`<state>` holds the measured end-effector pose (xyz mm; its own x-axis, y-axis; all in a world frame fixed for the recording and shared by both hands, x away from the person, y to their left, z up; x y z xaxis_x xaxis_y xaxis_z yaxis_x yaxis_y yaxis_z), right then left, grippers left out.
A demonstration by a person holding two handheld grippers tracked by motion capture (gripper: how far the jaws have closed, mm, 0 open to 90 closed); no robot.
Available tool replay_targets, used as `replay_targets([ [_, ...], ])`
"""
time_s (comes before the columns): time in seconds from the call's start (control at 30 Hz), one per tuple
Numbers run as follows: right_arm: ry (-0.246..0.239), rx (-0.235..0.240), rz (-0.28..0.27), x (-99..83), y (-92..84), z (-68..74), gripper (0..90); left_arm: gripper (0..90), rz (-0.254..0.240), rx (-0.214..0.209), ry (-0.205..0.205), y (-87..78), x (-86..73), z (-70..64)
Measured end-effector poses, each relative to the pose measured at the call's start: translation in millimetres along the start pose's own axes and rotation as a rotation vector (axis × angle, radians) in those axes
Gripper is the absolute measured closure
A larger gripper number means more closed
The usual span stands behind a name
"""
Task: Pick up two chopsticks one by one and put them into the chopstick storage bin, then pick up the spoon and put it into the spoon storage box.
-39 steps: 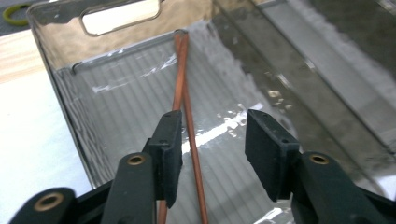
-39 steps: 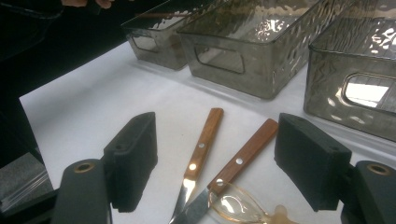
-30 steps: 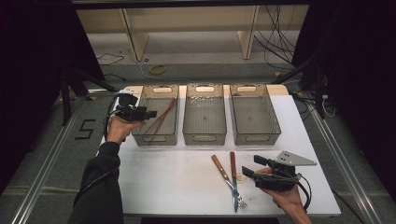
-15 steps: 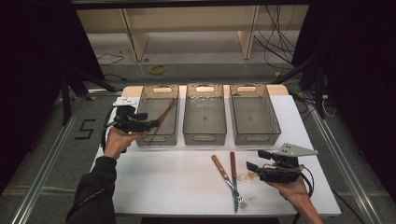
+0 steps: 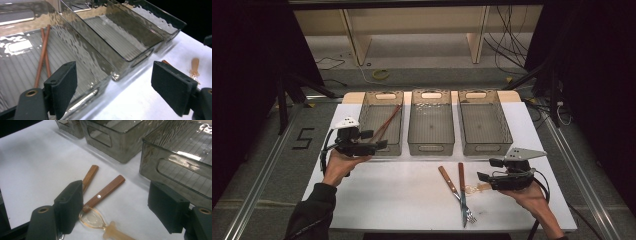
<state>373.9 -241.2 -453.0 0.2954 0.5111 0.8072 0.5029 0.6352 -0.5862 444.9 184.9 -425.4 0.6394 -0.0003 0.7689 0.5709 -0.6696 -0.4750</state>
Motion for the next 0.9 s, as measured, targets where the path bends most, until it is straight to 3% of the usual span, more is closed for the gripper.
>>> replay_targets([
  [0.3,-0.015,0.009,0.034,-0.4,1.1,-2.9,28.6,19.6,-0.015,-0.044,0.007,0.5,-23.0,-13.9],
  [0.9,-0.048,0.038,0.117,-4.0,6.0,-6.2,28.2,17.8,-0.046,-0.053,0.008,-2.5,-53.7,-22.8],
])
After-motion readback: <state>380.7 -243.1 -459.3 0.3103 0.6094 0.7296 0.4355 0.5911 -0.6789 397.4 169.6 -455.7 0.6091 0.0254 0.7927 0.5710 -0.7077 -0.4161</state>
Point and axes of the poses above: each handheld gripper's, and its own axes: y roughly forward along the jaws, x roughly out of its top, z roughly to its left, the point moved 4 cm from there along y, roughly forward along the jaws, and after that the axes turned 14 degrees about -y, right-handed, at the moved point
